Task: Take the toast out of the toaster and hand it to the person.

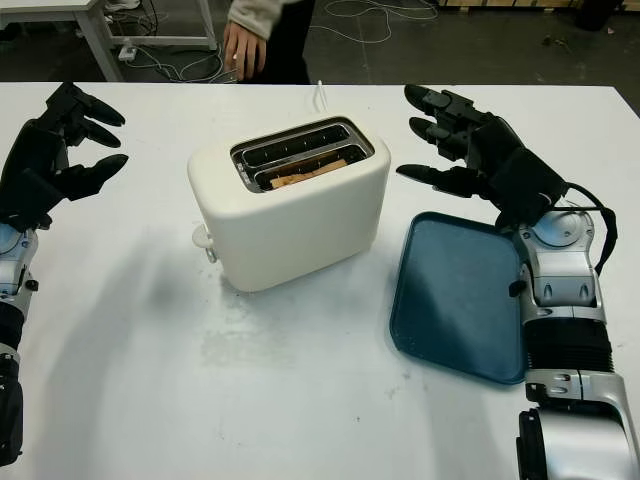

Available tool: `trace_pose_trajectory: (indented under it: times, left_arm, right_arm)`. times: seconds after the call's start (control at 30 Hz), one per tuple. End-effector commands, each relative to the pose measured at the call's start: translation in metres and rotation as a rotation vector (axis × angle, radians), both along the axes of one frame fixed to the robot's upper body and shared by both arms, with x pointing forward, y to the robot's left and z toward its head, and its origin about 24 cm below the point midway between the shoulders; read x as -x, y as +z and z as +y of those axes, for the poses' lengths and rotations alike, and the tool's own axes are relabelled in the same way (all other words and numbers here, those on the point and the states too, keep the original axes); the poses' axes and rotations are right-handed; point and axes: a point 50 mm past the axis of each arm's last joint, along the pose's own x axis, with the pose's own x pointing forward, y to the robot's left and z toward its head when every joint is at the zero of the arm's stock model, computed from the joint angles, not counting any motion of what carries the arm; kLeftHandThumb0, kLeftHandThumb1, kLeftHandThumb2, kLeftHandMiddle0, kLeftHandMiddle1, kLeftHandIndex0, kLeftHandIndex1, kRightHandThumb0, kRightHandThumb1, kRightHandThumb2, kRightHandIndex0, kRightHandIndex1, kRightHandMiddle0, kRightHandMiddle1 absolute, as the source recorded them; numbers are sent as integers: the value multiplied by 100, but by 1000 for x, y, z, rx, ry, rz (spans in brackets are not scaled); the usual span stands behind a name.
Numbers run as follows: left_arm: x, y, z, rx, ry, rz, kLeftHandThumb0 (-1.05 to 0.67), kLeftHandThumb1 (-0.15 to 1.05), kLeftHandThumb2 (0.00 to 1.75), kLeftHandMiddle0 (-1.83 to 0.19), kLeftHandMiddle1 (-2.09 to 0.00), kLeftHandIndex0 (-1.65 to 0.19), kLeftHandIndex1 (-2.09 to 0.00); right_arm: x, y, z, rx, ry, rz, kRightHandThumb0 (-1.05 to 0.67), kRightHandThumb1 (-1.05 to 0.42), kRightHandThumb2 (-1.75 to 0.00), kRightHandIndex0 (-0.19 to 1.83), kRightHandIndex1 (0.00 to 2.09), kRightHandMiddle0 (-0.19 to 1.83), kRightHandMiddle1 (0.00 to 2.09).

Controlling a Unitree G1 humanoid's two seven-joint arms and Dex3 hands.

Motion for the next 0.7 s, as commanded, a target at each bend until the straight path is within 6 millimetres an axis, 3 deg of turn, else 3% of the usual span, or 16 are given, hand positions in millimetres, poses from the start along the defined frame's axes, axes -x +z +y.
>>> trace_pose_trajectory:
  times: [0.0, 0.67]
  left_arm:
    - [1, 2, 1, 13, -4, -11, -105, 92, 30, -2, -170, -2, -160]
    - [2, 4, 3, -5, 10, -30, -105, 92, 34, 0, -170, 0, -159]
  right_arm:
    - [2, 2, -3, -10, 1, -2, -43, -83, 0, 23, 0, 25, 0]
    - [3, 4, -2, -11, -1, 1, -47, -82, 0, 25, 1, 26, 0]
